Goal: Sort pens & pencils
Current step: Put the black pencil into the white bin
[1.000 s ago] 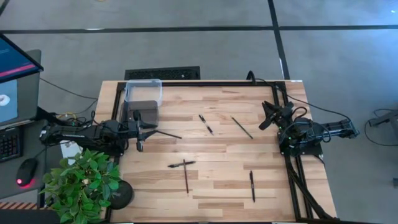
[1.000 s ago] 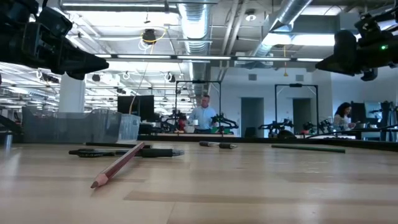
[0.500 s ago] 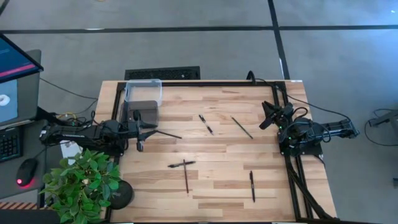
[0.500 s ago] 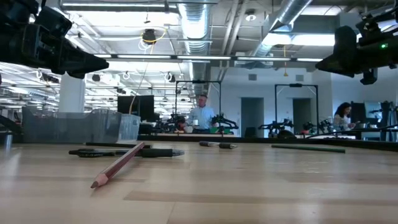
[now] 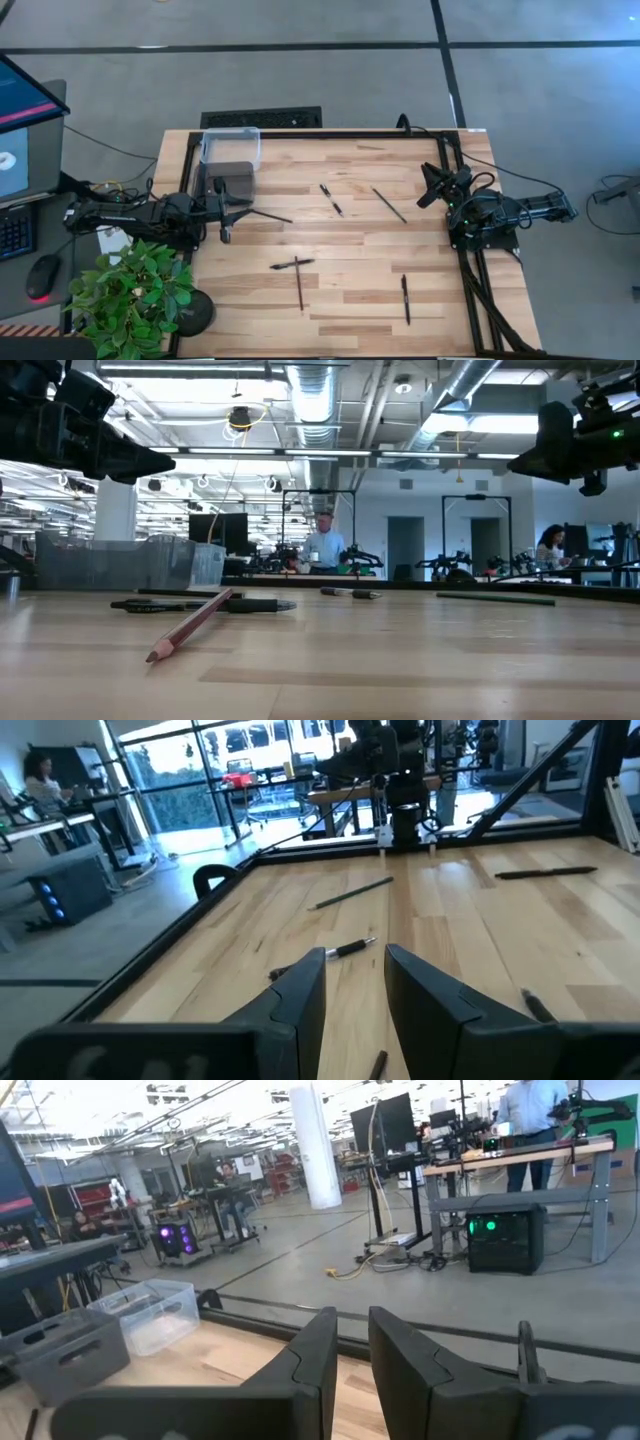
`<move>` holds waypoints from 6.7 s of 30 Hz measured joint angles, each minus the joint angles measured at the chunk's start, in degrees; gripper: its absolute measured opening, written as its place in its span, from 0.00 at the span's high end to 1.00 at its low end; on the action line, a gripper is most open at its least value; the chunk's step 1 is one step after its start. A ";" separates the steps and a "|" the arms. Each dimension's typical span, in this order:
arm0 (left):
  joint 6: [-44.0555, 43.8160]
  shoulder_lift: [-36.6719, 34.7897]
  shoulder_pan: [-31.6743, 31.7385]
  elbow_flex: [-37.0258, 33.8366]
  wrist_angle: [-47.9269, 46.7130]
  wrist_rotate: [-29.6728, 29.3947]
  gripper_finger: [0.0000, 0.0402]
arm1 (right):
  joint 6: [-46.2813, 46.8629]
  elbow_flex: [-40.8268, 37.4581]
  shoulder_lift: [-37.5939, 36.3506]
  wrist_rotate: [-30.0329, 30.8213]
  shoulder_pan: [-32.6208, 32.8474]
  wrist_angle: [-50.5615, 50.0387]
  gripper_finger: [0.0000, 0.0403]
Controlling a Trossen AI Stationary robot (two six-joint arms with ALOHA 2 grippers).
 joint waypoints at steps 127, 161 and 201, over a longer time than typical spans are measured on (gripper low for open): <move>13.75 89.11 14.15 49.68 -39.67 15.13 0.40 | 0.46 0.00 -0.02 0.00 -0.02 -1.53 0.80; 11.41 89.20 10.96 49.54 -39.11 13.36 0.80 | 0.52 0.00 -0.02 0.01 -0.01 -1.51 0.80; 13.95 89.25 10.98 50.14 -37.16 14.71 0.99 | 0.46 0.00 -0.02 0.00 -0.02 -1.51 0.80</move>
